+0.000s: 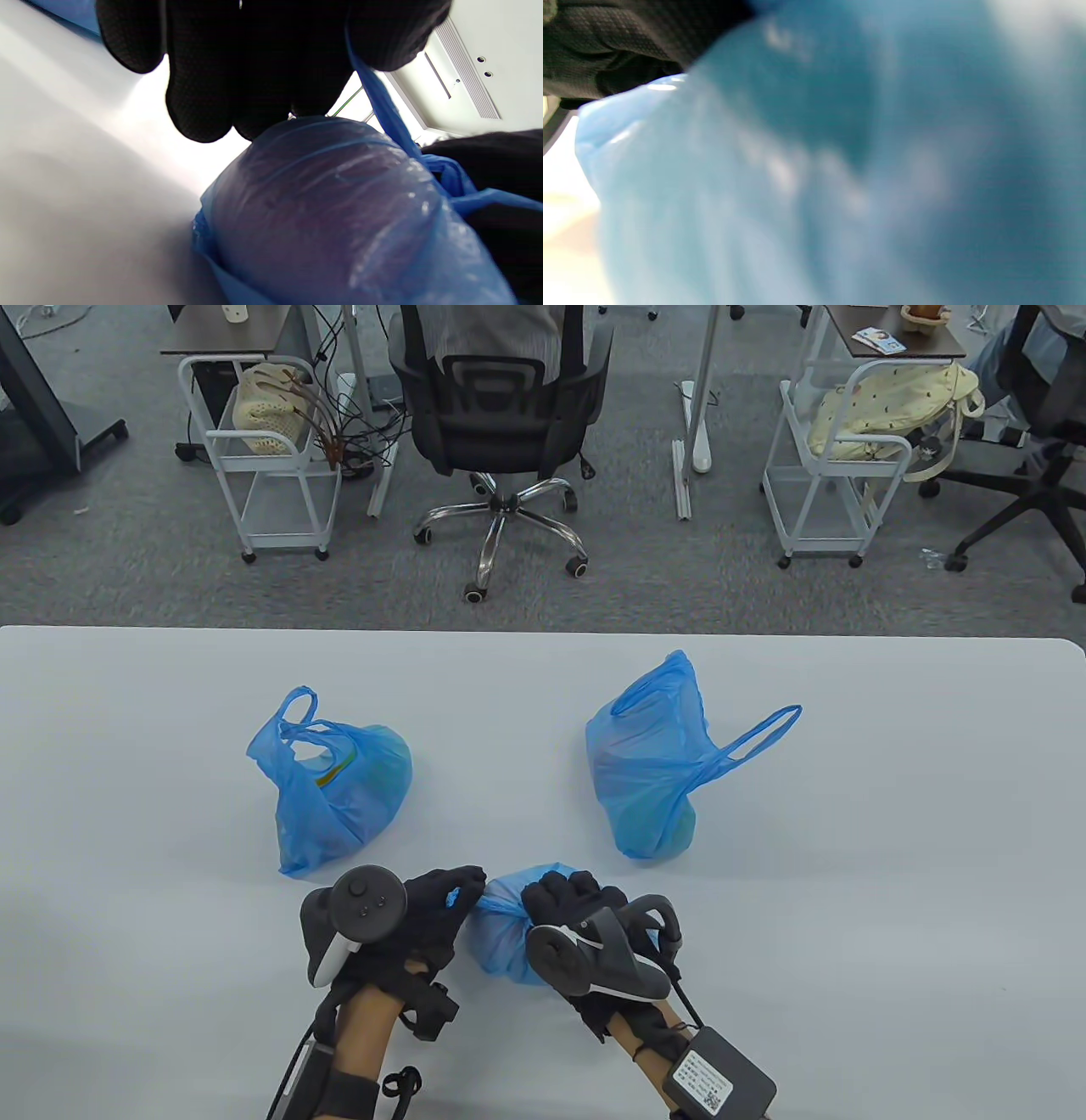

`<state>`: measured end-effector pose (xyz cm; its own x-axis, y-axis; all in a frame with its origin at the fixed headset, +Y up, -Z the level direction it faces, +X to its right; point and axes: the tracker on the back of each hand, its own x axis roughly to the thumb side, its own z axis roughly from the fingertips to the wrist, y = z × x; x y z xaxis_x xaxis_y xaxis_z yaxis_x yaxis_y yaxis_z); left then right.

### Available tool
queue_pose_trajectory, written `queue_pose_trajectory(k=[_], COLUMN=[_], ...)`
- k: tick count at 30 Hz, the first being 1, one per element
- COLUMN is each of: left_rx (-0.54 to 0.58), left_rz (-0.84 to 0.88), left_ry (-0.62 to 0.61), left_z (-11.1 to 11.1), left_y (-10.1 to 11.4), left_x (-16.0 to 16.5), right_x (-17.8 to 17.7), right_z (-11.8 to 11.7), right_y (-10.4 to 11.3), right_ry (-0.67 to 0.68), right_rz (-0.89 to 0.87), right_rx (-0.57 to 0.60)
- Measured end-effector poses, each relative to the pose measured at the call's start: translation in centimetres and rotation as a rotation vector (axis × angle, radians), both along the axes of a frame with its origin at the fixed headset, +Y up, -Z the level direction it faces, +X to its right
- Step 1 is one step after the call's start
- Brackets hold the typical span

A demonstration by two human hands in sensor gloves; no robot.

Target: Tie knot on plastic bag top

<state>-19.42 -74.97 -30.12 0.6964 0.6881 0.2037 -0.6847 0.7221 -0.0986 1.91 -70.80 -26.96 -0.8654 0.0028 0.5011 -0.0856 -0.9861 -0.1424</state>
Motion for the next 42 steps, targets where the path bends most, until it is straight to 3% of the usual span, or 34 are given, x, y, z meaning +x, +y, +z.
queue_pose_trajectory(k=[4, 8, 17, 24, 32, 36, 42], left_rx=[0.010, -0.008, -0.023, -0.017, -0.007, -0.007, -0.015], left_rz=[0.000, 0.022, 0.005, 0.070, 0.060, 0.050, 0.047], left_ry=[0.005, 0.003, 0.012, 0.025, 0.045, 0.045, 0.041], left_z=[0.0, -0.1, -0.3, -0.1, -0.2, -0.2, -0.3], left_y=[0.0, -0.2, -0.9, -0.8, -0.8, -0.7, -0.7], left_x=[-0.1, -0.1, 0.0, -0.5, -1.0, -1.0, -0.9], right_x=[-1.7, -1.8, 0.5, 2.6, 4.2, 5.6, 7.2], right_z=[-0.5, -0.7, -0.2, 0.1, 0.6, 1.2, 3.0], right_y=[0.4, 0.4, 0.7, 2.8, 4.3, 6.5, 13.2], right_ry=[0.069, 0.086, 0.106, 0.071, 0.023, 0.011, 0.021], right_rz=[0.159, 0.170, 0.027, -0.169, -0.204, -0.301, -0.360], right_rx=[0.096, 0.106, 0.107, 0.106, 0.157, 0.183, 0.311])
